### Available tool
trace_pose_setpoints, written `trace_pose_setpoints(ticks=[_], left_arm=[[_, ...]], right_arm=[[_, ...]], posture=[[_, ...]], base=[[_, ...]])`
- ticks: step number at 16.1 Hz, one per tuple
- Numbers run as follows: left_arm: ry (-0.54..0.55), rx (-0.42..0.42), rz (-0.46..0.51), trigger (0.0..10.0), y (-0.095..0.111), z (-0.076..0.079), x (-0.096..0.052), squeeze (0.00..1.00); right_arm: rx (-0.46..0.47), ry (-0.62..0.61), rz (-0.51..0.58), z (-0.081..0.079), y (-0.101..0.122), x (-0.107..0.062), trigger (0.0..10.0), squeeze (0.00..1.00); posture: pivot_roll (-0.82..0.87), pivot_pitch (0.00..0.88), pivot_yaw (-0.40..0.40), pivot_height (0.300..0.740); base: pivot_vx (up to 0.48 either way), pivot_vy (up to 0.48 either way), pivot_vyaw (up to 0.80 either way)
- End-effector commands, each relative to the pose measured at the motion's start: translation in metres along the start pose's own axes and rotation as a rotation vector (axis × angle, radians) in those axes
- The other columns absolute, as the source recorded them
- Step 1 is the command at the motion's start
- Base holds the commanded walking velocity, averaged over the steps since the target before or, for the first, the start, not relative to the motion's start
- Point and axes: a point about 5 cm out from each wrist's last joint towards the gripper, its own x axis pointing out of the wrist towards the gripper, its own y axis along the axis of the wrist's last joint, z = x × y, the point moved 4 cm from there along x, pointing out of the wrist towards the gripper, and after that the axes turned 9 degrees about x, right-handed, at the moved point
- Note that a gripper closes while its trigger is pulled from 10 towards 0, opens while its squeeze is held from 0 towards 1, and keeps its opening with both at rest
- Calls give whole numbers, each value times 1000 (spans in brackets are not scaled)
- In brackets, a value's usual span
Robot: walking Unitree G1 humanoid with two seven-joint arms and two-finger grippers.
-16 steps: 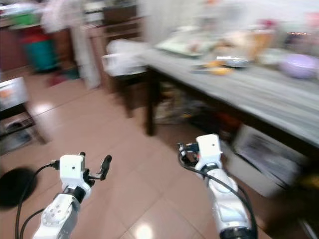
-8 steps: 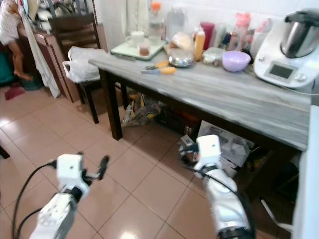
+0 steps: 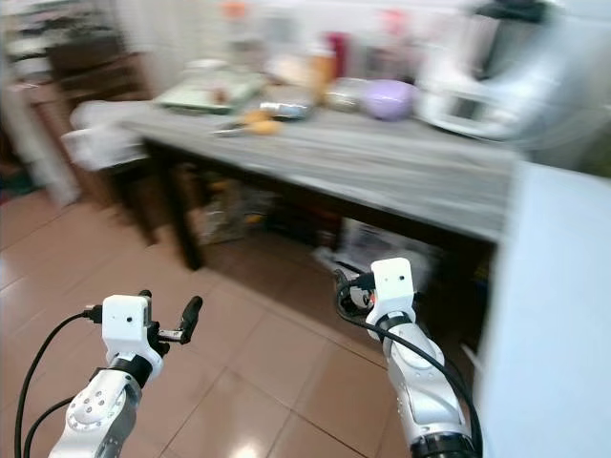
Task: Setting the table
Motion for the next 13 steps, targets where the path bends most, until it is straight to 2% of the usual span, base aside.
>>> trace_pose_setpoints(ticks=[1,3,5,8,13], left_arm=[[3,41,20,10000,5,-3,3,0],[0,57,9,10000,5,-5,5,0],[-9,37,17,10000,7,-9,4,0],[-9,59,9,10000,5,-10,3,0],[-44,62,-3,10000,2,-4,-1,0]], right_arm=[[5,0,7,-2,1,2,10000,0],[5,-3,9,-2,1,1,10000,0],[4,-6,14,-1,2,1,10000,0],[5,-13,18,0,2,0,10000,0],[5,-10,19,-1,0,-2,10000,0]], posture=[[-125,0,29,740],[-126,0,32,740],[-129,0,38,740],[-127,0,43,740],[-125,0,47,740]], base=[[0,0,0],[0,0,0],[139,0,0],[435,0,0],[451,0,0]])
